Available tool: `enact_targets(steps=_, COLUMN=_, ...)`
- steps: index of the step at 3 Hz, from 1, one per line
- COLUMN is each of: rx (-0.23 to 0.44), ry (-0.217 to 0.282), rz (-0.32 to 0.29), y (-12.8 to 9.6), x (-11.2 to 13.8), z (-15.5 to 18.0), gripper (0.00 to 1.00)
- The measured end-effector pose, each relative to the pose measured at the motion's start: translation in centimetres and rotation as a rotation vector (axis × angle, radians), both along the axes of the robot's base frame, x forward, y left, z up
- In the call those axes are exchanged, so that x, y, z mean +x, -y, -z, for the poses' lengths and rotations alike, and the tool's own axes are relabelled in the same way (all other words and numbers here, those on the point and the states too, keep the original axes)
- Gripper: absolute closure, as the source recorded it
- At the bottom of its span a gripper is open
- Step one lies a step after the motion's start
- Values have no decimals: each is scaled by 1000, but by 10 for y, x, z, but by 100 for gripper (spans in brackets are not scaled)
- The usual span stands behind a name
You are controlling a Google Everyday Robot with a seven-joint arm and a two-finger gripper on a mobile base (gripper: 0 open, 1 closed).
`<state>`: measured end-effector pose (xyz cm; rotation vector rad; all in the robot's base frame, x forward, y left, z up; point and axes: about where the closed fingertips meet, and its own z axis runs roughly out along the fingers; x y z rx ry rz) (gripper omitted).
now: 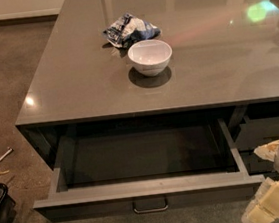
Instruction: Close top drawer
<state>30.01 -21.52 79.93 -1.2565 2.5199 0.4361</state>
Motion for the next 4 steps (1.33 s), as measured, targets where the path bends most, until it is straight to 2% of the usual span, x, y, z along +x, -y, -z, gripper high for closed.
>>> enact_targets(steps=2, rx=0, ry=0, rz=0, y=0, x=0, z=0, gripper=57)
enact_targets(steps=3, rx=70, ry=-20, rz=41, y=2, x=8, z=37, gripper=81)
enact_targets(steps=4, rx=139, ry=-44, rz=74, y=2, x=36, z=92, gripper=100)
